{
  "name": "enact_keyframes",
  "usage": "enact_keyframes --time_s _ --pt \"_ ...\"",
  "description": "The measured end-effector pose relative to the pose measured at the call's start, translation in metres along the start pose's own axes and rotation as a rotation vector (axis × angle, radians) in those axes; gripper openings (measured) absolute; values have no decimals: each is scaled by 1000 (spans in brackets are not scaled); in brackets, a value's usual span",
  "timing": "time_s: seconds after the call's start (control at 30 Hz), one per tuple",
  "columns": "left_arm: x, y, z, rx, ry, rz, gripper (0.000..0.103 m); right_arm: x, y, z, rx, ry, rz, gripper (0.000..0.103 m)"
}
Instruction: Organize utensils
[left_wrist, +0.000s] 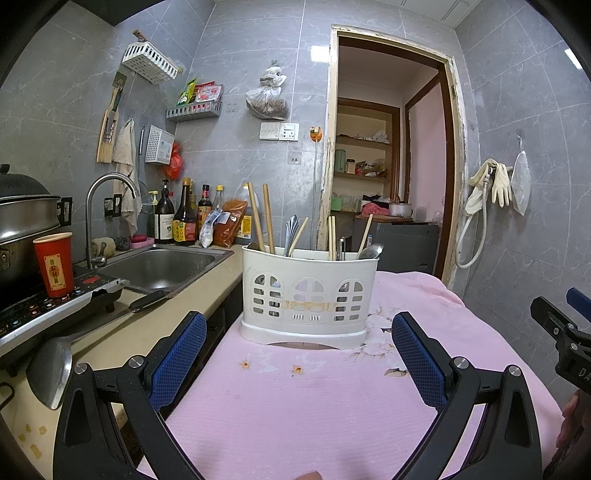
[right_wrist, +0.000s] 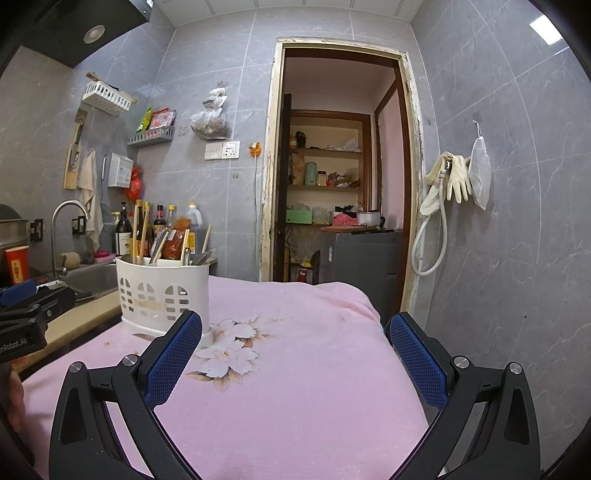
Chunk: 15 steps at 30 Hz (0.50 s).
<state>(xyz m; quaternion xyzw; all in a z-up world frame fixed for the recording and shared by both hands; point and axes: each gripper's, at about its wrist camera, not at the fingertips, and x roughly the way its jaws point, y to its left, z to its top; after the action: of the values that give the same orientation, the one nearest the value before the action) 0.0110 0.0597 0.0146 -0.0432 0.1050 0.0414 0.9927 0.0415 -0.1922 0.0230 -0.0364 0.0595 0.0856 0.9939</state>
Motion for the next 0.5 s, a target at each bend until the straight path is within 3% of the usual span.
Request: enact_keyframes --time_s 0.5 --pt "5 1 -2 6 23 19 99 -1 4 -5 -2 5 2 103"
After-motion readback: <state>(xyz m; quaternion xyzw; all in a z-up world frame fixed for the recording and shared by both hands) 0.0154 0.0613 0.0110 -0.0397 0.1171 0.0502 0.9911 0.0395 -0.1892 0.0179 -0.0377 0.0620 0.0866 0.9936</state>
